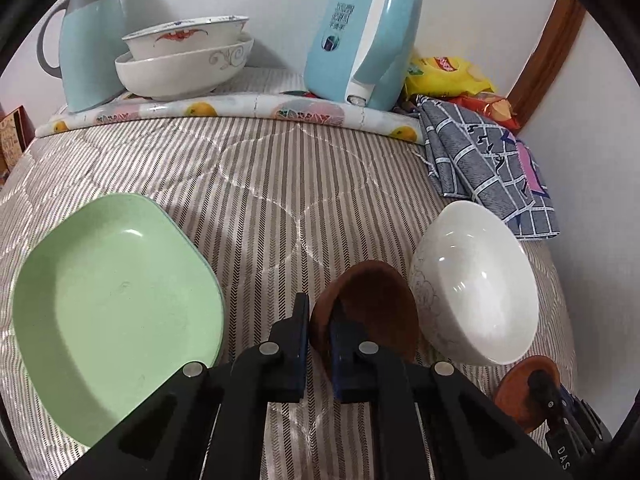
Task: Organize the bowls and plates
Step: 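Close the left gripper on a brown bowl rim while the right gripper grasps the other brown bowl, then lower the right gripper's brown bowl into the white bowl and open it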
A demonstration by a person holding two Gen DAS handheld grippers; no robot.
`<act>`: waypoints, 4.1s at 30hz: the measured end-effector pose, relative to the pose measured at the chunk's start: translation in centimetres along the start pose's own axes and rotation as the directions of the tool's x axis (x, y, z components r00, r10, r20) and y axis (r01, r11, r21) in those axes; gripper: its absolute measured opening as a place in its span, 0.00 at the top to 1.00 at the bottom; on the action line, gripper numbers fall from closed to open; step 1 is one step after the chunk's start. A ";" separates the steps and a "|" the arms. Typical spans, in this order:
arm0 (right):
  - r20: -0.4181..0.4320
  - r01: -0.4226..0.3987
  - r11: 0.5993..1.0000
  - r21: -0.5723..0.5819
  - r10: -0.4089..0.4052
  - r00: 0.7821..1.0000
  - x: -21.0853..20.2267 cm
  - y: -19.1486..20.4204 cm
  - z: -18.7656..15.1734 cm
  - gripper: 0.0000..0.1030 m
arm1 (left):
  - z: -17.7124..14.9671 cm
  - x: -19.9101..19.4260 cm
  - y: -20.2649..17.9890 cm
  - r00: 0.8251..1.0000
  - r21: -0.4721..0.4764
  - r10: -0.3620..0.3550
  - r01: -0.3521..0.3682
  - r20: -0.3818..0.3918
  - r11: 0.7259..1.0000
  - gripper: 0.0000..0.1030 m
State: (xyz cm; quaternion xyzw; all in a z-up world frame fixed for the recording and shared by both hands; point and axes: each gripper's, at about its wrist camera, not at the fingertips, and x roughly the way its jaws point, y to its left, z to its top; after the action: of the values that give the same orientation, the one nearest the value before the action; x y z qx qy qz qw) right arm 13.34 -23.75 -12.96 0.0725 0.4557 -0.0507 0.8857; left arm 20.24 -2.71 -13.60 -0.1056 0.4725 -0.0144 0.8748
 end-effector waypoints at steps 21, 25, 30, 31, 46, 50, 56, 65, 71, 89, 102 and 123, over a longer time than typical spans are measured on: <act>0.088 0.024 1.000 0.005 -0.024 0.996 -5.9 1.0 1.2 0.91 | 0.3 -6.3 0.2 0.995 0.038 -0.034 0.030 0.091 0.999 0.91; 0.108 0.021 1.000 0.002 -0.021 0.994 -7.1 1.6 1.8 0.91 | 0.6 -7.5 0.4 0.993 0.046 -0.043 0.038 0.110 0.998 0.91; 0.135 0.021 1.000 -0.006 -0.020 0.991 -8.3 2.6 2.5 0.91 | 1.1 -8.9 0.6 0.990 0.066 -0.056 0.048 0.131 0.997 0.91; 0.140 0.019 1.000 -0.007 -0.018 0.990 -8.5 2.8 2.7 0.91 | 1.2 -9.1 0.6 0.989 0.073 -0.060 0.051 0.133 0.996 0.91; 0.157 -0.015 1.000 -0.006 0.016 0.988 -8.5 5.0 4.9 0.91 | 2.7 -9.9 1.9 0.986 0.070 -0.056 0.046 0.155 0.996 0.91; 0.155 -0.021 1.000 -0.011 0.023 0.988 -7.8 5.8 5.6 0.91 | 3.3 -9.6 2.5 0.987 0.065 -0.046 0.037 0.155 0.997 0.91; 0.132 -0.028 0.999 -0.024 0.031 0.991 -5.9 7.1 6.5 0.91 | 4.1 -8.7 3.7 0.988 0.048 -0.031 0.024 0.149 0.999 0.91; 0.075 -0.022 0.999 -0.031 0.024 0.997 -2.3 8.4 7.1 0.91 | 5.0 -6.9 5.2 0.991 0.022 -0.018 0.015 0.136 1.000 0.91; 0.050 -0.010 1.000 -0.029 0.012 0.999 -0.3 8.7 7.5 0.91 | 5.5 -5.6 6.0 0.993 0.005 -0.015 0.014 0.121 1.000 0.91; -0.022 -0.004 0.999 -0.035 0.003 1.000 4.0 9.0 7.6 0.91 | 6.4 -3.2 6.6 0.996 -0.011 -0.013 0.014 0.094 1.000 0.91; -0.051 -0.001 0.999 -0.036 -0.001 0.999 5.3 9.0 7.8 0.91 | 6.8 -2.4 7.3 0.996 -0.028 -0.012 0.014 0.092 1.000 0.91; -0.117 0.043 0.995 -0.090 -0.053 0.992 7.1 9.5 8.1 0.90 | 6.8 -1.5 7.8 0.997 -0.041 -0.023 0.026 0.076 0.999 0.91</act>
State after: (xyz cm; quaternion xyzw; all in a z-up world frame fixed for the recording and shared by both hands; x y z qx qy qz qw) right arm 25.39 -15.92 -13.29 0.0254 0.5112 -0.0476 0.8578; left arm 24.46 6.27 -10.34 -0.1302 0.4380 -0.0114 0.8894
